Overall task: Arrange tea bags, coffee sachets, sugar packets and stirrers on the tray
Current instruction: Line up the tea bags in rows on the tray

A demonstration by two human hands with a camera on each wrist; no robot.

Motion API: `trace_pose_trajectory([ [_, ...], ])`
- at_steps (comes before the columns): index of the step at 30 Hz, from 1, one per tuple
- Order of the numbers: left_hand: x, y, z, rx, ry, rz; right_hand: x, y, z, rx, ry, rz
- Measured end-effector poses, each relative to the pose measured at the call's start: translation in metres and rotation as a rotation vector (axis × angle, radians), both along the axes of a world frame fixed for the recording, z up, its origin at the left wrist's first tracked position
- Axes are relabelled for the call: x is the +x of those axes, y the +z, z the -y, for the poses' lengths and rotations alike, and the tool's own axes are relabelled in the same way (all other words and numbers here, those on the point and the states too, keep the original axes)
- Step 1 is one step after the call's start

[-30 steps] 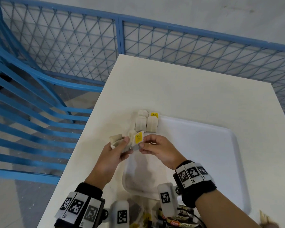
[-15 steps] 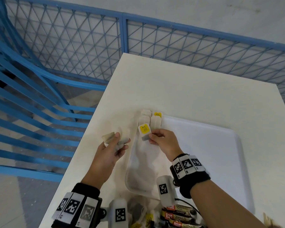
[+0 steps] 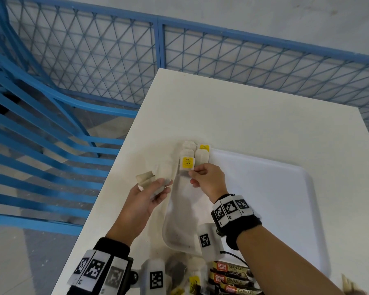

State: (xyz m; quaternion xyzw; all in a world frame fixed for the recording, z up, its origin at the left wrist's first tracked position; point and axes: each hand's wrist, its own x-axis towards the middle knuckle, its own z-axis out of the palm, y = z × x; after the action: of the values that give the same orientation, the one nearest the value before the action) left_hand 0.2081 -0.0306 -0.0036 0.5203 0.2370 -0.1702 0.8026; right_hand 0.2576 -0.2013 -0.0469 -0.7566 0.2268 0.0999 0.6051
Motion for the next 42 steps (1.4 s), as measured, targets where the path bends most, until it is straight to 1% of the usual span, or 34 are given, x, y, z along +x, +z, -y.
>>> trace_pose_trajectory([
  [6,0.0,-0.002,0.005,0.014,0.028,-0.002,0.0,0.0,0.002,-0.021,0.016,0.065],
  [12,-0.001,-0.003,0.01,0.051,0.004,-0.008,0.0,-0.004,0.001,-0.172,0.049,0.123],
  [15,-0.001,-0.004,0.01,0.063,-0.011,-0.011,-0.005,0.008,0.0,-0.248,0.061,0.176],
  [17,-0.001,-0.003,0.011,0.07,-0.027,-0.004,-0.01,0.02,-0.002,-0.191,0.144,0.175],
  [20,-0.001,-0.001,0.012,0.096,-0.073,0.025,-0.021,0.037,-0.007,0.063,0.332,0.095],
  [22,0.0,-0.001,0.013,0.123,-0.126,0.05,-0.027,0.04,-0.008,0.159,0.398,0.084],
  [24,-0.001,-0.001,0.013,0.151,-0.164,0.064,-0.031,0.039,-0.007,0.201,0.401,0.108],
  [26,-0.001,-0.001,0.014,0.181,-0.178,0.076,-0.034,0.039,-0.004,0.253,0.351,0.1],
  [29,-0.001,-0.001,0.017,0.256,-0.171,0.102,-0.037,0.039,0.0,0.33,0.281,0.078],
  [31,-0.001,-0.001,0.017,0.319,-0.149,0.127,-0.039,0.04,0.003,0.367,0.267,0.064],
  [33,0.0,0.0,0.018,0.339,-0.141,0.149,-0.042,0.041,0.006,0.376,0.287,0.053],
  [38,0.003,0.0,0.022,0.333,-0.203,0.156,-0.049,0.042,0.01,0.388,0.349,0.041],
  [42,0.005,0.0,0.024,0.308,-0.113,0.137,-0.052,0.038,0.013,0.363,0.402,0.019],
])
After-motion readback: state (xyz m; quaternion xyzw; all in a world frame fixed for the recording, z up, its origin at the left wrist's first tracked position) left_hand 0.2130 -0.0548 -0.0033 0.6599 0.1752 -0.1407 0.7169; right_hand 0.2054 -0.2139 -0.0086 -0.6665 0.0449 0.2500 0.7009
